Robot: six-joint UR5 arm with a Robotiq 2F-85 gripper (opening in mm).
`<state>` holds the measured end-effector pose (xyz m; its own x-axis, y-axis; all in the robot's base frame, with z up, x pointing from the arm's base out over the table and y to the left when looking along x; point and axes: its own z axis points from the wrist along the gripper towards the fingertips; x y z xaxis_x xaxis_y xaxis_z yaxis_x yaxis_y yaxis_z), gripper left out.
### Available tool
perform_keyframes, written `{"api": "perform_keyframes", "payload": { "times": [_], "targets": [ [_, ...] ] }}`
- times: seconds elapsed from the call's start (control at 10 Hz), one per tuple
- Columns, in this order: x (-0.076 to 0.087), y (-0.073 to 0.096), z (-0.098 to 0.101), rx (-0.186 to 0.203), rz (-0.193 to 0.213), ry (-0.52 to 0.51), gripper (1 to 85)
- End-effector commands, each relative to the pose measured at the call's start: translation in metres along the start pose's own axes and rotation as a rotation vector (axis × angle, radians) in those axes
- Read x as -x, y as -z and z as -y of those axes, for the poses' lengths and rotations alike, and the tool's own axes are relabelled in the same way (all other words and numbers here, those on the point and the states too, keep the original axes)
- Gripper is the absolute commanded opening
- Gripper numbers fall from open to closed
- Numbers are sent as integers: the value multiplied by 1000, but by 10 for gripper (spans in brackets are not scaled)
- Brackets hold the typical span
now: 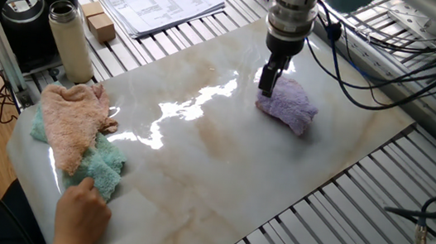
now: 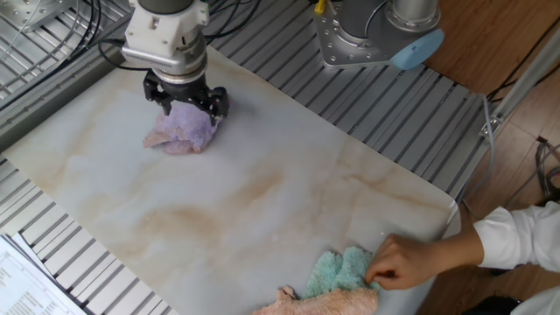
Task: Clean the table with a cloth
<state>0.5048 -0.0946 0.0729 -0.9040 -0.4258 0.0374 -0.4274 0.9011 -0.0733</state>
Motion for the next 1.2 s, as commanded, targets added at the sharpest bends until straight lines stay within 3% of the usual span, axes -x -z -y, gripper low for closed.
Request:
{"api": "perform_keyframes", "payload": {
  "times": [0.0,0.3,0.4,0.6,0.7,0.8,0.9,1.1],
  "targets": [
    [3,-15,7,-5,25,-4,850],
    [2,-42,18,-22,45,7,850],
    [4,-44,7,9,45,-15,850],
    [17,-47,-8,-5,47,-33,827],
    [26,-50,-9,-19,54,-40,647],
    [35,-52,-8,-24,72,-36,550],
    [39,-53,-7,-28,75,-39,17],
    [55,-46,-6,-20,91,4,10]
  ]
}}
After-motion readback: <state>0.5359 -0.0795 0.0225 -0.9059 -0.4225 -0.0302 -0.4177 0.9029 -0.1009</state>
